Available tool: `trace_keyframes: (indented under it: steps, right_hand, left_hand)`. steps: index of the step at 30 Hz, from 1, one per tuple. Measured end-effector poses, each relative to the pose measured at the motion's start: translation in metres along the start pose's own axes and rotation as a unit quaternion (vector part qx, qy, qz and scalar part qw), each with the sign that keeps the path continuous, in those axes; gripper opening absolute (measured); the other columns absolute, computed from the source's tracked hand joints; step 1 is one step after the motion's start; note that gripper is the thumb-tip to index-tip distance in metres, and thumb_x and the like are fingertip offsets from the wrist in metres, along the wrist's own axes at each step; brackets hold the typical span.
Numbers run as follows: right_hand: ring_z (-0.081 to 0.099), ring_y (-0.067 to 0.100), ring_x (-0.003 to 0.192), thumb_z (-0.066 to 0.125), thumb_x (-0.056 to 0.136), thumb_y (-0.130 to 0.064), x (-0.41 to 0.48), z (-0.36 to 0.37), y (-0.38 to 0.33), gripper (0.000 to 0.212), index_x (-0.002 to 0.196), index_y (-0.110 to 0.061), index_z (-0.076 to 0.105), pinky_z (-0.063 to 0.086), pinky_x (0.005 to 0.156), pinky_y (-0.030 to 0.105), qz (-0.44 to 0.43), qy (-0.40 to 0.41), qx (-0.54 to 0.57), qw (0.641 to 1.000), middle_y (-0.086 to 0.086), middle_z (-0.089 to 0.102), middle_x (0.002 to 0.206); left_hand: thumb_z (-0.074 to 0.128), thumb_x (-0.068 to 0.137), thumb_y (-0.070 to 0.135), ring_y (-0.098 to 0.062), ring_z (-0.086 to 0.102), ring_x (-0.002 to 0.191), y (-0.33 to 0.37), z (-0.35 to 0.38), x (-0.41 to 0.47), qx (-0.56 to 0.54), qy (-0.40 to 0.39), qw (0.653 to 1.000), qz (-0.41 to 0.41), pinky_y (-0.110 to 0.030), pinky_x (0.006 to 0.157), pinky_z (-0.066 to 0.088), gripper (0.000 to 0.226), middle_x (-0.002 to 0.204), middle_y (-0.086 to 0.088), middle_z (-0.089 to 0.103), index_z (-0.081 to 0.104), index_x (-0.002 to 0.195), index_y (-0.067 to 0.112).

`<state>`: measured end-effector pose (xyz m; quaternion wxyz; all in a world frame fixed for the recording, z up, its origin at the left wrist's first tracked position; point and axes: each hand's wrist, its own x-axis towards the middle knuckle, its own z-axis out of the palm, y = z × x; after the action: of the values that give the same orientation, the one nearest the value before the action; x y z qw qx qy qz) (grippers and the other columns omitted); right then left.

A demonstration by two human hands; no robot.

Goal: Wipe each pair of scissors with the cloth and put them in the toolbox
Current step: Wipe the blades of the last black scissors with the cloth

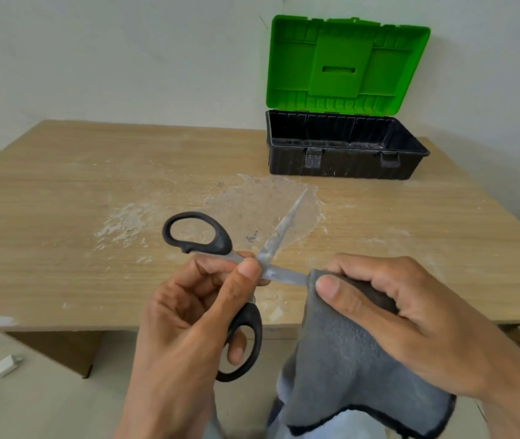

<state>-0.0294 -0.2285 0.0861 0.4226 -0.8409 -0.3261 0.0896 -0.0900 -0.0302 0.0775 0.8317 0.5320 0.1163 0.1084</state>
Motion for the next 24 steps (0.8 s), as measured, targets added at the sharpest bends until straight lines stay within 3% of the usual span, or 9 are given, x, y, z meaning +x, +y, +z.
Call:
trace_keyframes:
  steps: [2, 6, 12, 17, 21, 24]
  right_hand:
    - [0.042, 0.025, 0.053, 0.048, 0.102, -0.059, -0.001, -0.003, 0.001, 0.048, 0.077, -0.019, 0.06, 0.036, 0.049, 0.035, 0.003, 0.004, -0.007, 1.0, 0.005, 0.043, 0.062]
    - [0.036, 0.011, 0.05, 0.047, 0.103, -0.057, 0.0, 0.006, -0.003, 0.048, 0.076, -0.018, 0.055, 0.029, 0.049, 0.016, -0.018, 0.021, -0.023, 0.999, -0.001, 0.038, 0.06]
    - [0.049, 0.026, 0.055, 0.051, 0.101, -0.06, 0.0, 0.0, -0.003, 0.046, 0.082, -0.021, 0.068, 0.04, 0.052, 0.039, -0.003, 0.014, 0.002, 1.0, 0.006, 0.052, 0.064]
    - [0.042, 0.013, 0.051, 0.05, 0.104, -0.055, 0.005, 0.013, -0.011, 0.045, 0.08, -0.021, 0.068, 0.031, 0.05, 0.018, -0.03, 0.003, -0.007, 1.0, 0.002, 0.048, 0.062]
    - [0.044, 0.011, 0.052, 0.052, 0.102, -0.053, 0.005, 0.013, -0.01, 0.038, 0.078, -0.029, 0.07, 0.034, 0.052, 0.015, -0.02, 0.018, 0.014, 1.0, -0.002, 0.049, 0.061]
    - [0.044, 0.008, 0.048, 0.054, 0.101, -0.056, 0.001, 0.006, -0.007, 0.043, 0.075, -0.028, 0.073, 0.035, 0.052, 0.008, -0.024, 0.059, 0.005, 0.998, -0.002, 0.05, 0.058]
  left_hand:
    - [0.081, 0.065, 0.023, -0.007, 0.041, 0.037, 0.0, 0.0, -0.001, 0.012, 0.004, 1.0, 0.005, -0.016, 0.032, 0.031, 0.013, 0.062, -0.005, 0.062, 0.07, 0.061, 0.018]
    - [0.076, 0.063, 0.032, -0.006, 0.042, 0.038, -0.003, 0.007, -0.004, 0.034, -0.017, 0.999, 0.01, -0.019, 0.034, 0.034, 0.017, 0.057, -0.001, 0.058, 0.07, 0.065, 0.016]
    - [0.074, 0.067, 0.026, -0.006, 0.041, 0.038, 0.001, -0.004, -0.003, -0.001, 0.001, 1.0, 0.009, -0.017, 0.033, 0.032, 0.012, 0.066, -0.008, 0.06, 0.069, 0.064, 0.016]
    - [0.087, 0.071, 0.027, -0.008, 0.047, 0.044, -0.007, -0.002, -0.005, 0.061, -0.063, 0.996, 0.014, -0.019, 0.036, 0.035, 0.021, 0.072, -0.011, 0.066, 0.07, 0.071, 0.014]
    - [0.088, 0.069, 0.021, -0.008, 0.044, 0.041, -0.008, -0.006, -0.006, 0.023, -0.03, 0.999, 0.01, -0.018, 0.034, 0.034, 0.02, 0.063, -0.007, 0.059, 0.07, 0.069, 0.012]
    - [0.084, 0.068, 0.029, -0.007, 0.044, 0.043, -0.007, -0.01, -0.006, 0.016, -0.017, 1.0, 0.015, -0.018, 0.035, 0.034, 0.02, 0.062, -0.004, 0.058, 0.07, 0.069, 0.015]
